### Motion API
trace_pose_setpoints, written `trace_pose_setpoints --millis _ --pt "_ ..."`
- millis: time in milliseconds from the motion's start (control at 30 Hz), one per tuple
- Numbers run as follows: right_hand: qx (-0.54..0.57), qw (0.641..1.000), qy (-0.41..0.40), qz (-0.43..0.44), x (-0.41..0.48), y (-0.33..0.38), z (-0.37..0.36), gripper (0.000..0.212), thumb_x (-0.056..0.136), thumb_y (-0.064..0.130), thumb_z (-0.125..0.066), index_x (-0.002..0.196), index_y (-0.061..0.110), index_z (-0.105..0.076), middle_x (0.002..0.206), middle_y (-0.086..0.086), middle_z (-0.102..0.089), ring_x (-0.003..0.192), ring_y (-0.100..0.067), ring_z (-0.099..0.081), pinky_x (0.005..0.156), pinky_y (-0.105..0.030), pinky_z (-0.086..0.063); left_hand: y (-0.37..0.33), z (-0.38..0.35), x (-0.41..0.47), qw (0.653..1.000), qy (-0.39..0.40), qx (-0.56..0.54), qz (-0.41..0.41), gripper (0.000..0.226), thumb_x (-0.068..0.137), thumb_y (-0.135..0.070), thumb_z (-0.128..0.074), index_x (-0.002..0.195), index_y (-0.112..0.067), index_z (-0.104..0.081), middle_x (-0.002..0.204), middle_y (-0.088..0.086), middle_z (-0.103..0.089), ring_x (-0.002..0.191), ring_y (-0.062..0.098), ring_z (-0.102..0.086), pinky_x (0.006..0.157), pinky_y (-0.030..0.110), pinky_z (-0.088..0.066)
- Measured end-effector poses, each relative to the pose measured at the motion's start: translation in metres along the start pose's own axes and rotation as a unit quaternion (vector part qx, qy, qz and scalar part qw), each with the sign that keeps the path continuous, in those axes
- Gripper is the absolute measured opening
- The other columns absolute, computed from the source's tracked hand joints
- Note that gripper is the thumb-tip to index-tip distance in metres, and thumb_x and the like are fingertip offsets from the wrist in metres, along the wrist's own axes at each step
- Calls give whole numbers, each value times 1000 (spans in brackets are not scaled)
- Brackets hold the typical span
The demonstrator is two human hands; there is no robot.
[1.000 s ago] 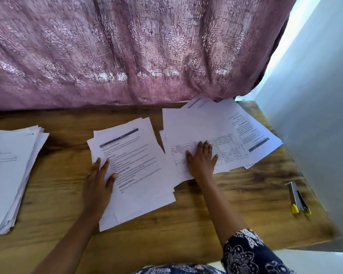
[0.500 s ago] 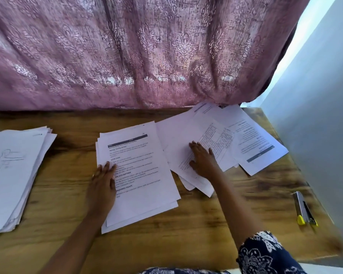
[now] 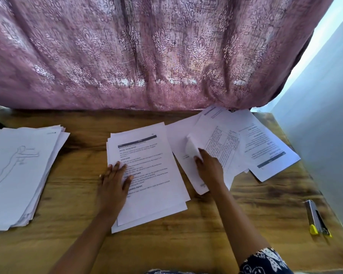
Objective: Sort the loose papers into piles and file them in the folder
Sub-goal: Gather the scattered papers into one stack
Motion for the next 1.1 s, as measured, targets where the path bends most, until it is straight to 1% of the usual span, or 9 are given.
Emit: trace_pose_setpoints --millis 167,267,400,467,533,633,733,867,1100 --pt "91 987 -19 130 -32 60 20 42 99 25 -50 140 23 -44 139 -7 -51 116 -27 -54 96 -38 -46 2 -2 2 1000 20 4 6 60 91 -50 -35 139 -16 -51 149 5 -43 141 27 -34 115 49 -21" --pt "25 969 128 210 -42 82 -10 51 99 41 -43 147 23 -34 153 3 -36 141 -17 -30 116 -52 -18 1 4 1 997 -8 -64 33 66 93 -54 -22 138 -16 -51 146 6 -47 139 25 -37 115 46 -19" --pt "-83 909 283 296 -55 80 -67 66 98 53 -37 153 23 -16 160 9 -9 147 -10 1 117 -53 9 -4 17 -6 962 -42 -255 93 74 90 -66 -18 147 -24 -36 150 -3 -40 138 9 -33 119 41 -19" --pt "-75 892 298 330 -64 78 -77 63 98 49 -39 152 24 -19 160 9 -10 147 -9 1 115 -46 14 -1 16 -4 961 -27 -259 96 75 87 -71 -24 150 -30 -26 155 -8 -30 140 5 -25 120 39 -19" --pt "24 896 324 302 -64 79 -70 53 98 43 -46 147 23 -36 155 6 -29 145 -10 -17 117 -38 1 3 12 0 974 -5 -208 85 75 86 -67 -34 152 -30 -24 158 -6 -23 143 9 -21 118 39 -16" --pt "192 947 196 169 -45 74 -42 37 97 34 -52 132 21 -56 138 3 -54 126 -14 -51 109 -29 -35 5 6 4 995 25 -87 44 69 90 -57 -47 150 -25 -32 160 2 -17 148 21 -15 118 39 -9" --pt "40 998 -14 37 -5 48 -25 48 98 40 -47 141 18 -43 148 -4 -43 134 -22 -43 113 -42 -33 5 2 6 997 30 -62 33 57 94 -37 -56 146 -23 -39 160 3 -15 149 24 -11 118 38 -4" --pt "-118 991 47 -52 21 12 -37 85 92 63 -36 153 14 -3 161 -7 2 148 -23 1 117 -52 -3 13 -2 5 998 42 -40 14 51 96 -29 -56 145 -24 -42 159 1 -11 149 26 -3 118 40 -1" --pt "-105 994 -13 -38 19 5 -37 74 97 52 -39 154 16 -8 160 -4 -16 147 -22 -15 118 -47 -14 11 -1 3 999 39 -33 4 46 98 -29 -51 143 -21 -45 159 3 -12 148 27 -1 118 40 2"
Point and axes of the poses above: each hand's wrist, its own x-axis towards the middle knuckle, its own z-axis out of the back of the hand, y = z × x, the point moved 1 cm from there along x, towards the middle knuckle
